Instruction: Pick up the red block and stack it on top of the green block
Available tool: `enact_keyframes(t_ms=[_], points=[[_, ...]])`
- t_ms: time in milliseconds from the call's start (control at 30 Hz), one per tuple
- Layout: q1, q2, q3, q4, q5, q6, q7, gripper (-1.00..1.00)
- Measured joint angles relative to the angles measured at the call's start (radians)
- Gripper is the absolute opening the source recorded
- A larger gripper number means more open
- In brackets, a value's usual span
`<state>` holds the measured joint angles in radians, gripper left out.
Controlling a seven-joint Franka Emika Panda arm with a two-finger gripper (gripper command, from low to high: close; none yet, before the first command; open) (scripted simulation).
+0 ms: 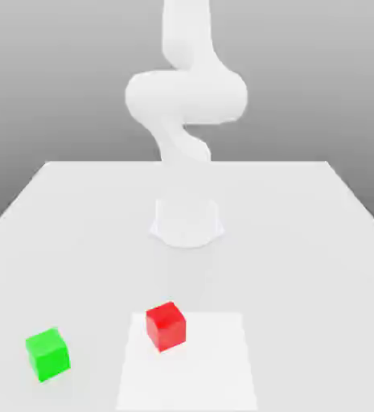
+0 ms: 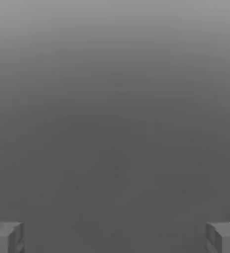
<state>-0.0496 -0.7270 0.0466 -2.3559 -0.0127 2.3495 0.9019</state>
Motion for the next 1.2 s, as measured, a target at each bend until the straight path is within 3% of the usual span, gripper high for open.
enact_keyframes(t_ms=[400,567,700,967,1000,1200], points=[[-0.217,0.428,0.16,-0.303,-0.058,0.274,0.567,0.0],[-0.254,0.64,0.169,-0.451,0.005,0.419,0.787,0.0],[-0.26,0.746,0.163,-0.469,0.001,0.503,0.85,0.0],[-0.192,0.93,0.062,-0.446,-0.139,0.656,0.956,0.0],[-0.178,0.949,0.045,-0.444,-0.15,0.672,0.962,-1.0],[-0.174,0.958,0.039,-0.443,-0.157,0.682,0.967,-1.0]])
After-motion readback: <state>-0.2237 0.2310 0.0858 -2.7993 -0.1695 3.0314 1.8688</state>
